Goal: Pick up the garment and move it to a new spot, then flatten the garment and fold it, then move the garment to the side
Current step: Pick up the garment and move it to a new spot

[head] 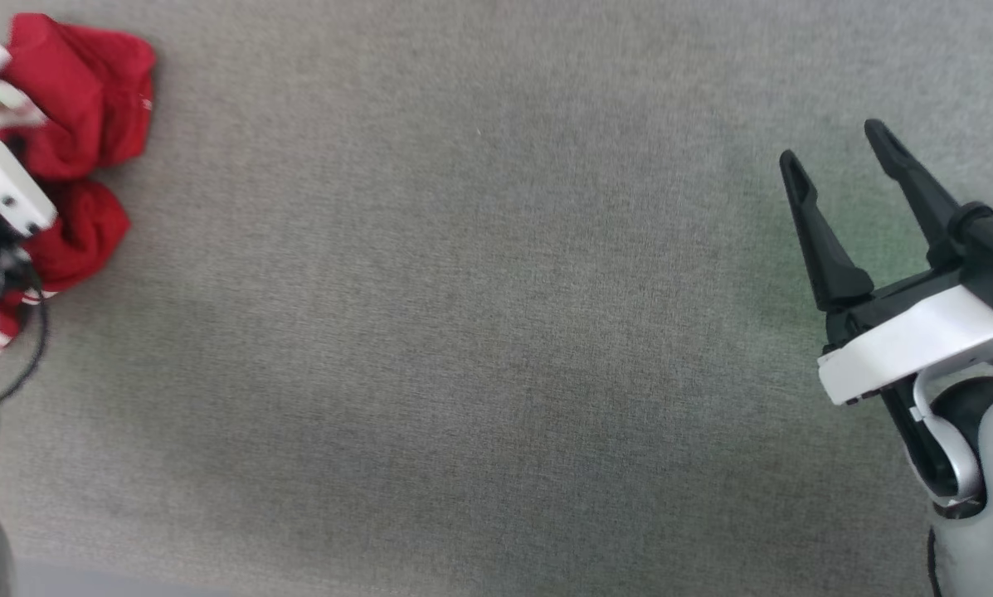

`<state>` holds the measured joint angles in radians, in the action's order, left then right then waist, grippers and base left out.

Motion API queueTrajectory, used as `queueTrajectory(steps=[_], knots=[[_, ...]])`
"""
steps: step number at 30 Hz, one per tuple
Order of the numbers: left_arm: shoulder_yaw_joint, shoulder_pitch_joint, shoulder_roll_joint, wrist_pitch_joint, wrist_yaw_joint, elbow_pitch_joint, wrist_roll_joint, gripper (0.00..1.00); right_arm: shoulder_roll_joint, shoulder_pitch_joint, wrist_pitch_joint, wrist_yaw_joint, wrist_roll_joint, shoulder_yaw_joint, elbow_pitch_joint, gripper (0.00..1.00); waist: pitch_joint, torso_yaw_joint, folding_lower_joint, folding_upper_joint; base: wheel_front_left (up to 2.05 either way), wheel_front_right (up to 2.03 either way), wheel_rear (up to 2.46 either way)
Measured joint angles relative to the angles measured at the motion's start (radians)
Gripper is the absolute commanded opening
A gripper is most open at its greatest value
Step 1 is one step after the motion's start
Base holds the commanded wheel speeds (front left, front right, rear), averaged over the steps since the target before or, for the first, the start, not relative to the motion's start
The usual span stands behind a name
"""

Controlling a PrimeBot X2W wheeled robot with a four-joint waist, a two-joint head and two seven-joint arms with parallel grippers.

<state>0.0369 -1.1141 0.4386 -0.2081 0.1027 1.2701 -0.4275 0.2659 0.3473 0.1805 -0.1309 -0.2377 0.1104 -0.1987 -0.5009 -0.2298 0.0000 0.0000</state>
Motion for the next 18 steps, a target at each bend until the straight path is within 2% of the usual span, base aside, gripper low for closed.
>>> queueTrajectory(steps=[10, 18], knots=[[-0.072, -0.058, 0.06, 0.112, 0.021, -0.067, 0.05, 0.0, -0.04, -0.027, -0.074, 0.0, -0.018, -0.004, 0.081, 1.0, 0.124, -0.014, 0.0, 0.0, 0.0, 0.0, 0.0], [-0.173, -0.117, 0.089, 0.112, 0.025, -0.176, 0.063, 0.0, -0.076, -0.051, -0.125, 0.0, -0.027, -0.016, 0.125, 1.0, 0.228, -0.029, 0.0, 0.0, 0.0, 0.0, 0.0]])
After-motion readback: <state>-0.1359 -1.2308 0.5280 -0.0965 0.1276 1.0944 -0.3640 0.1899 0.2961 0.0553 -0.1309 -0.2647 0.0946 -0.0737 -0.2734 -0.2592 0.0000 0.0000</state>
